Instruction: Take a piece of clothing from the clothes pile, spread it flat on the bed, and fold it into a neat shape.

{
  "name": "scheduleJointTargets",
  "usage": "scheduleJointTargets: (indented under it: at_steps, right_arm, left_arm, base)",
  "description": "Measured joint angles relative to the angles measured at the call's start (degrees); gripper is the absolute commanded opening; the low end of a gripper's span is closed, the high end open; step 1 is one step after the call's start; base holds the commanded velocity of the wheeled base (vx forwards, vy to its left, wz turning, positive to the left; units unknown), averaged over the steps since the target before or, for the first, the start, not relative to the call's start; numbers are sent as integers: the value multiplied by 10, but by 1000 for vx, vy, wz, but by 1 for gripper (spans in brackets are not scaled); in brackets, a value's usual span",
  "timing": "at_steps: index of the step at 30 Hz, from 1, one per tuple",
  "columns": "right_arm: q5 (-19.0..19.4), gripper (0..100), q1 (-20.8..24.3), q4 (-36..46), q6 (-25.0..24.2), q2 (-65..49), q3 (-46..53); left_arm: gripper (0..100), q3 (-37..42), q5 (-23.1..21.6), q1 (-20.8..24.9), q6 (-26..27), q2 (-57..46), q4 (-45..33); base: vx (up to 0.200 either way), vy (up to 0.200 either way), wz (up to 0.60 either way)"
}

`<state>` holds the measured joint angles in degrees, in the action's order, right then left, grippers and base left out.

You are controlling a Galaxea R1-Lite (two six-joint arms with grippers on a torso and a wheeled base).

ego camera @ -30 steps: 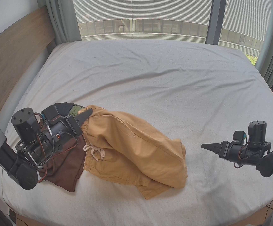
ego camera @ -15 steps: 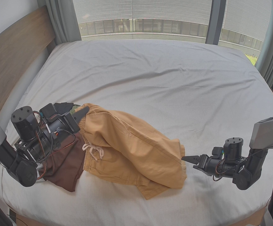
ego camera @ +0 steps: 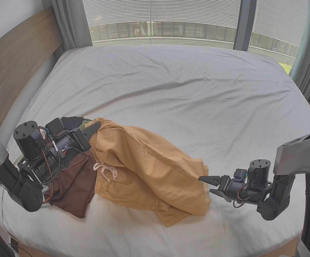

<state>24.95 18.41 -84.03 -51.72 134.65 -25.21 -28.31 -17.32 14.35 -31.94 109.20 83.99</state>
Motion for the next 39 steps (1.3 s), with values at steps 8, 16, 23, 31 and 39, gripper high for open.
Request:
scheduleJointTargets:
  at_steps: [8, 16, 23, 31, 39]
  right_arm:
    - [-1, 100, 4, -2, -2, 12, 1]
    - [1, 100, 22, -40, -48, 14, 5]
    - [21, 100, 26, -44, -59, -8, 24]
    - [49, 100, 11, -44, -59, -26, 40]
    - [44, 100, 8, -45, -58, -7, 30]
  left_arm:
    - [0, -1, 0, 1, 0, 0, 1]
    - [0, -1, 0, 1, 0, 3, 3]
    - [0, -4, 0, -2, 1, 13, 6]
    - [0, -9, 0, -7, 1, 27, 10]
    - [0, -10, 0, -9, 0, 32, 12]
  base:
    - [0, 0, 0]
    - [0, 0, 0]
    - [0, 0, 0]
    - [0, 0, 0]
    - [0, 0, 0]
